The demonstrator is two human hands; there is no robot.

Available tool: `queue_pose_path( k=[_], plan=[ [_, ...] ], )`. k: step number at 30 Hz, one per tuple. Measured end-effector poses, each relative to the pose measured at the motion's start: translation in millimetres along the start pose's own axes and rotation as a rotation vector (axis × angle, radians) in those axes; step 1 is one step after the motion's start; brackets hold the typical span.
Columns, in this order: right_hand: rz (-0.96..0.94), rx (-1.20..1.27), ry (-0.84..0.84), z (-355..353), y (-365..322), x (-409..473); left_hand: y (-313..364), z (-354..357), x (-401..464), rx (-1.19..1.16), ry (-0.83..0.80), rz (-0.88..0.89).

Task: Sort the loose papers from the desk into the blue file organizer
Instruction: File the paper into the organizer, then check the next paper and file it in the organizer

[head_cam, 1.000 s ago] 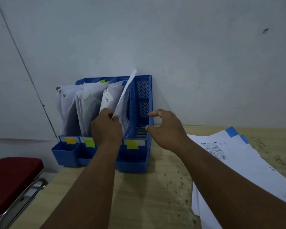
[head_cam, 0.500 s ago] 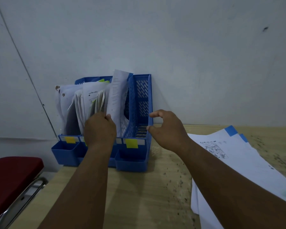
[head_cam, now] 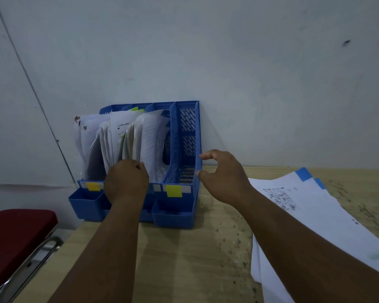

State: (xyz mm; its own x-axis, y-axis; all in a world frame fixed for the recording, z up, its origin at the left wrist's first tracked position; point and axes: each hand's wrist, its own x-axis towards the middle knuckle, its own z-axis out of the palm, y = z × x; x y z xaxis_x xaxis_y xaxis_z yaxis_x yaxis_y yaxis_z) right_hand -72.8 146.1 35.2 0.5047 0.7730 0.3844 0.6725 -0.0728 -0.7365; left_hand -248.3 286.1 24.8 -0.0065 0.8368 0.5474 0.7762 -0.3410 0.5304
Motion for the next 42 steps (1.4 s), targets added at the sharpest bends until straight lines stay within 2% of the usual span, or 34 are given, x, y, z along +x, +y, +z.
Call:
queue_pose_path(
  k=[2, 6, 10, 13, 19, 22, 28, 31, 34, 37, 42],
  plan=[
    [0.0, -0.005, 0.003, 1, 1, -1, 0, 0, 1, 0.006, -0.02, -0.015],
    [-0.003, 0.004, 0.004, 0, 2, -2, 1, -1, -2, -0.095, 0.062, 0.009],
    [-0.006, 0.004, -0.001, -3, 5, -5, -1, 0, -2, -0.105, -0.032, -0.022],
    [0.004, 0.016, 0.005, -10, 7, -10, 14, -10, -17, -0.236, 0.039, -0.02],
    [0.046, 0.004, 0.065, -37, 25, -37, 65, -22, -78, -0.418, 0.086, 0.121],
    [0.11, -0.029, 0.096, -59, 45, -56, 89, -13, -107, -0.476, -0.005, 0.162],
    [0.274, -0.156, 0.153, -98, 91, -88, 124, 26, -154, -0.478, -0.423, 0.103],
    [0.333, -0.291, 0.178, -108, 107, -99, 138, 48, -178, -0.467, -0.559, 0.1],
    [0.371, -0.393, 0.161, -113, 121, -109, 141, 65, -203, -0.524, -0.593, 0.105],
    [0.409, -0.398, 0.074, -116, 133, -111, 141, 75, -213, -0.501, -0.569, 0.172],
    [0.417, -0.448, 0.021, -115, 141, -105, 144, 81, -213, -0.526, -0.568, 0.166]
  ],
)
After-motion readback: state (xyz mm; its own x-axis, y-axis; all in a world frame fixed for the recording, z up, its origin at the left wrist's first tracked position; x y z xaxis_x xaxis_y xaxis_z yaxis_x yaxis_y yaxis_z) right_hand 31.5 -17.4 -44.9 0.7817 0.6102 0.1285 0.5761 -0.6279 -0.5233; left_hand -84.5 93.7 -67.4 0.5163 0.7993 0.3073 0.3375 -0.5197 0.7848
